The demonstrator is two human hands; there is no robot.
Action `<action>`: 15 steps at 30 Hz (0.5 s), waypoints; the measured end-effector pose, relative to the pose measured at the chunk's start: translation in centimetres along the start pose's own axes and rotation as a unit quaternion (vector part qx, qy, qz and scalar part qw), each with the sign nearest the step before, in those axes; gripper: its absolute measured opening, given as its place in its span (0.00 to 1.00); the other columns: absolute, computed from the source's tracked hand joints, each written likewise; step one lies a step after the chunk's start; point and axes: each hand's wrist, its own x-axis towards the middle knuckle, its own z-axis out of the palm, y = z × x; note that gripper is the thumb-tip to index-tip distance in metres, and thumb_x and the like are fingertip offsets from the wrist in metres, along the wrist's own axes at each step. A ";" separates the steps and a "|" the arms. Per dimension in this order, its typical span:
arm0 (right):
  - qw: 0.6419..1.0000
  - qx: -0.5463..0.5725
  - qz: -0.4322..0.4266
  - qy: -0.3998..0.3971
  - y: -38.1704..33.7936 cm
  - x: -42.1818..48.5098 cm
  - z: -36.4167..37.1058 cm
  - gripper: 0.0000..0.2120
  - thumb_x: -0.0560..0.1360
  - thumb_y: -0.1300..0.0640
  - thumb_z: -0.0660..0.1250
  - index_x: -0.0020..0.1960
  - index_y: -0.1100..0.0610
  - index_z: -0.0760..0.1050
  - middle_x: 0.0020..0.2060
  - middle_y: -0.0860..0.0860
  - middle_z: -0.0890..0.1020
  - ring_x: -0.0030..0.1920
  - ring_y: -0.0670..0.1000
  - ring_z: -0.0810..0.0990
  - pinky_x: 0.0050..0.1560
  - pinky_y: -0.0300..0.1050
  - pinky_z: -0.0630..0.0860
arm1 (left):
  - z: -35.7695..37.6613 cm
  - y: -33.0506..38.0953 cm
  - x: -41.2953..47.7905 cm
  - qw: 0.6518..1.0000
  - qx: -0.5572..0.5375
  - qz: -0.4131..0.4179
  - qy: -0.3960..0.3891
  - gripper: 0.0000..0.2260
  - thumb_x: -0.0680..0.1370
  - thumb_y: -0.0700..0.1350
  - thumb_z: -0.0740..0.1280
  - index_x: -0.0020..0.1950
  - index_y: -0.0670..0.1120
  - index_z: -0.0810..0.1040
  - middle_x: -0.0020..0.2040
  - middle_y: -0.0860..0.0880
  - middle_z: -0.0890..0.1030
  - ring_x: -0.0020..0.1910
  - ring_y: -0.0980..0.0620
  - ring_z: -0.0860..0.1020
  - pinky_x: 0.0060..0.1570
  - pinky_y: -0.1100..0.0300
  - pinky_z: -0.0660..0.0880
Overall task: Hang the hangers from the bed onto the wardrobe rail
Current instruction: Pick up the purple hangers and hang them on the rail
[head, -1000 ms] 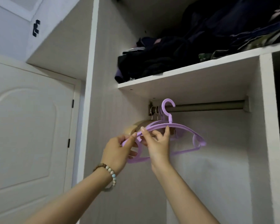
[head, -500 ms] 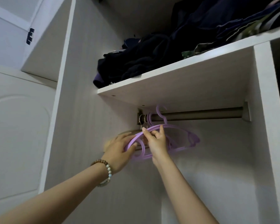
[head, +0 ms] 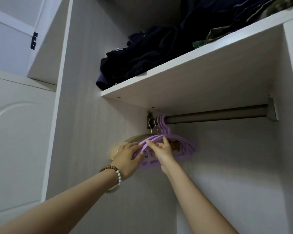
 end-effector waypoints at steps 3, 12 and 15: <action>0.998 -0.059 0.004 0.018 0.3 -1.2 0.1 0.43 0.69 0.54 0.74 0.75 0.54 0.53 0.65 0.54 0.70 0.63 0.55 0.73 0.58 0.47 0.71 | -0.5 -0.3 -0.8 1.000 -0.018 -0.003 0.001 0.18 0.79 0.49 0.58 0.69 0.48 0.69 0.71 0.50 0.67 0.71 0.51 0.60 0.72 0.57 0.56; 0.983 -0.148 -0.101 0.044 -1.1 -6.2 2.4 0.38 0.71 0.49 0.71 0.75 0.53 0.56 0.74 0.49 0.55 0.74 0.48 0.56 0.72 0.45 0.58 | -6.0 -1.4 -4.2 0.999 -0.044 0.003 0.014 0.17 0.80 0.47 0.56 0.70 0.48 0.68 0.70 0.50 0.70 0.70 0.50 0.63 0.67 0.61 0.58; 0.982 -0.147 -0.115 0.013 -2.3 -8.4 5.3 0.37 0.69 0.44 0.72 0.73 0.47 0.59 0.70 0.50 0.62 0.71 0.48 0.62 0.72 0.44 0.59 | -8.8 -2.8 -5.7 0.998 -0.045 -0.010 0.029 0.19 0.80 0.49 0.56 0.70 0.49 0.67 0.70 0.50 0.69 0.71 0.51 0.63 0.69 0.59 0.59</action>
